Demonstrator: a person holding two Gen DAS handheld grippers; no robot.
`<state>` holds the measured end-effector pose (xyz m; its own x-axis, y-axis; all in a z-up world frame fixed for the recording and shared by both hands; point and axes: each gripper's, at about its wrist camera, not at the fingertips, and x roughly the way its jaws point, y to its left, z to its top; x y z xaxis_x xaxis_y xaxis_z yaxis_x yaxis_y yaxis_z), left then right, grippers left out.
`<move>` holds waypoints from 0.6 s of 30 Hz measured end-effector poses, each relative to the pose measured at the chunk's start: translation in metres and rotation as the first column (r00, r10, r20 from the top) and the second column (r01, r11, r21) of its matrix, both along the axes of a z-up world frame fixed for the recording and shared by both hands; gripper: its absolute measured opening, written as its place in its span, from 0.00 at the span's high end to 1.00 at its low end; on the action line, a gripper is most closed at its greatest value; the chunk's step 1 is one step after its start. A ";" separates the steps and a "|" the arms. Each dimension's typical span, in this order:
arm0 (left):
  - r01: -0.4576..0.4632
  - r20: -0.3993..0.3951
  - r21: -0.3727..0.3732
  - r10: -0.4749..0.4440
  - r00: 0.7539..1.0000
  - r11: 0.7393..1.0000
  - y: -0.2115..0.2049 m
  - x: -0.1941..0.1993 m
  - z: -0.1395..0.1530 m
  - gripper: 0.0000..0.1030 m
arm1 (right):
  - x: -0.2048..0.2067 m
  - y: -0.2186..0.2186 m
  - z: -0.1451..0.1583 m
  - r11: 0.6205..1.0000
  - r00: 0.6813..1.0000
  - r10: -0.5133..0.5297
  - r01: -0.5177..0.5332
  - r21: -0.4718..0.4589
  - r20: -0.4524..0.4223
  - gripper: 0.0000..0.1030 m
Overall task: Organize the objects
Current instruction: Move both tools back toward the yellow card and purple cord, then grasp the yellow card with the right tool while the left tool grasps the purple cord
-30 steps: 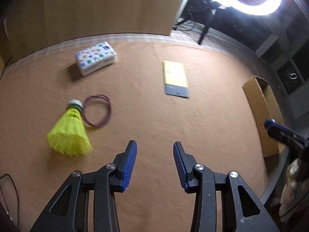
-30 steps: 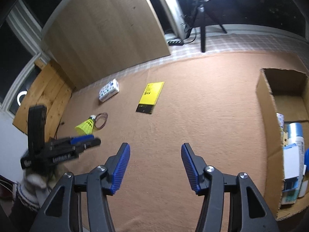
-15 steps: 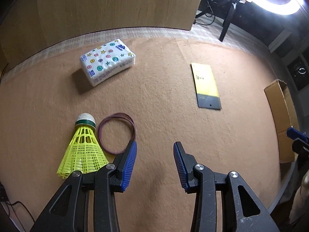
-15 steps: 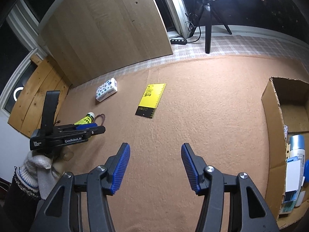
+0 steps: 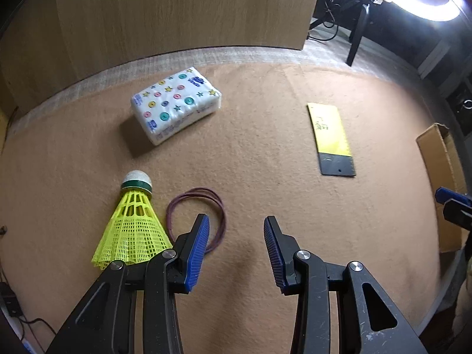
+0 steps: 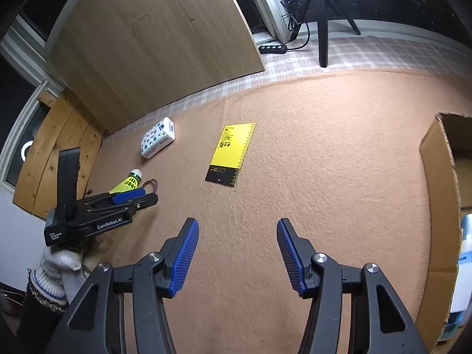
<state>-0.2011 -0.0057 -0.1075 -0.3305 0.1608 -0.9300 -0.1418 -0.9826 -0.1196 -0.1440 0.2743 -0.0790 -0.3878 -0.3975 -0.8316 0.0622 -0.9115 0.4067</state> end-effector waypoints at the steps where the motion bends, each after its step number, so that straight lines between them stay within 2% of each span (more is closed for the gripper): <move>1: 0.000 -0.013 0.003 0.001 1.000 1.000 0.000 0.001 0.003 0.60 | -0.001 0.000 -0.001 1.000 1.000 0.000 0.000 -0.003 0.002 0.50; 3: 0.009 -0.029 0.001 -0.009 1.000 1.000 0.001 0.004 0.006 0.59 | -0.005 -0.001 -0.004 1.000 1.000 0.000 0.000 -0.012 0.009 0.50; 8: 0.036 0.022 -0.030 -0.036 0.999 0.999 0.003 0.001 -0.010 0.59 | -0.017 -0.007 -0.007 1.000 1.000 0.009 -0.010 0.004 0.017 0.50; 10: 0.050 0.042 -0.013 -0.050 0.998 0.999 0.007 0.001 -0.017 0.65 | -0.024 -0.012 -0.009 1.000 1.000 0.019 -0.020 0.021 0.020 0.50; 13: 0.076 0.041 0.014 -0.076 0.996 0.997 0.014 0.005 -0.018 0.67 | -0.037 -0.018 -0.015 0.999 0.999 0.028 -0.029 0.032 0.039 0.50; 15: 0.087 0.084 0.107 -0.096 0.992 0.990 0.016 0.007 -0.020 0.80 | -0.045 -0.022 -0.019 0.999 0.998 0.030 -0.031 0.035 0.049 0.50; 16: 0.094 0.086 0.114 -0.105 0.991 0.989 0.019 0.010 -0.021 0.80 | -0.050 -0.026 -0.022 0.998 0.998 0.030 -0.032 0.047 0.054 0.50; 18: 0.103 0.065 0.077 -0.109 0.992 0.992 0.025 0.014 -0.020 0.80 | -0.060 -0.034 -0.028 0.996 0.997 0.035 -0.040 0.077 0.063 0.50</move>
<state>-0.1873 0.0192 -0.1279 -0.2436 0.2604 -0.9343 -0.2336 -0.9507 -0.2040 -0.2044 0.2406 -0.1068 -0.3212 -0.3441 -0.8823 0.0744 -0.9379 0.3387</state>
